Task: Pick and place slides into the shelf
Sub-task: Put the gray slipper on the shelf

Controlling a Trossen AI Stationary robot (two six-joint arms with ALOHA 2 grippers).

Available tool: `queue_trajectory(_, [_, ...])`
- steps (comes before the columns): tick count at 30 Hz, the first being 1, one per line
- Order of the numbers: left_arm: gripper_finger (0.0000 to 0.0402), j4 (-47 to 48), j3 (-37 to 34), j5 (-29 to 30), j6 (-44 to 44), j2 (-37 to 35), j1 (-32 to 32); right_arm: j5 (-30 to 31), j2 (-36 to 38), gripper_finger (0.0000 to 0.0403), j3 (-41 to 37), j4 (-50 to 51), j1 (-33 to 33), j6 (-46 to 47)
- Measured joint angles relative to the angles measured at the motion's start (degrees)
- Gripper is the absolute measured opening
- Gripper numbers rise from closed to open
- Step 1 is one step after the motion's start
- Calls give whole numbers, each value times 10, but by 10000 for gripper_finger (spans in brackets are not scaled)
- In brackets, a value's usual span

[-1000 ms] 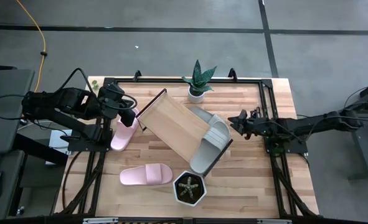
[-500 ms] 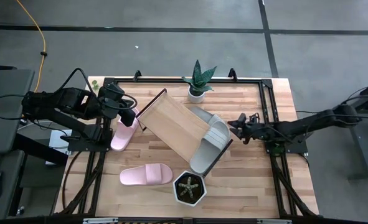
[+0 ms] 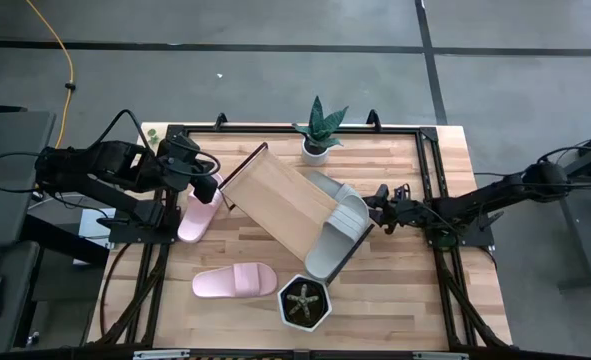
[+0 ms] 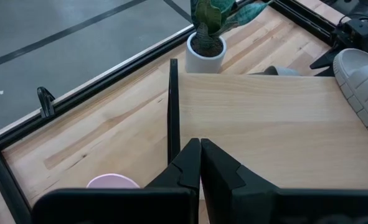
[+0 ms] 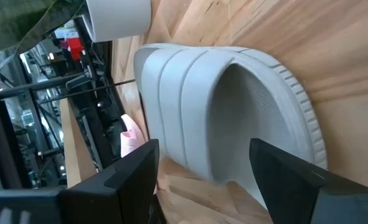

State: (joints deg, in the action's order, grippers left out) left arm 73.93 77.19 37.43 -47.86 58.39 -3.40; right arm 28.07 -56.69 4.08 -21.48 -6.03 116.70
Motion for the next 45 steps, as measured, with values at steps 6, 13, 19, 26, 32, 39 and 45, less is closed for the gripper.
queue_trajectory(6, [1,0,0,-13,0,0,0,-18,-42,240,0,-46,43,-26])
queue_trajectory(13, [1,1,0,-25,0,0,0,-61,-122,240,0,-149,84,-55])
queue_trajectory(19, [1,5,0,-25,0,0,0,-81,-188,240,0,-235,99,-61])
queue_trajectory(26, [1,25,0,-25,0,0,0,-81,-214,207,0,-269,107,-66])
queue_trajectory(32, [1,39,0,-25,0,0,0,-80,-215,157,0,-269,113,-62])
queue_trajectory(39, [1,42,0,-25,0,0,0,-69,-215,110,0,-268,113,-62])
queue_trajectory(45, [1,42,0,-25,0,0,0,-61,-215,79,0,-267,113,-61])
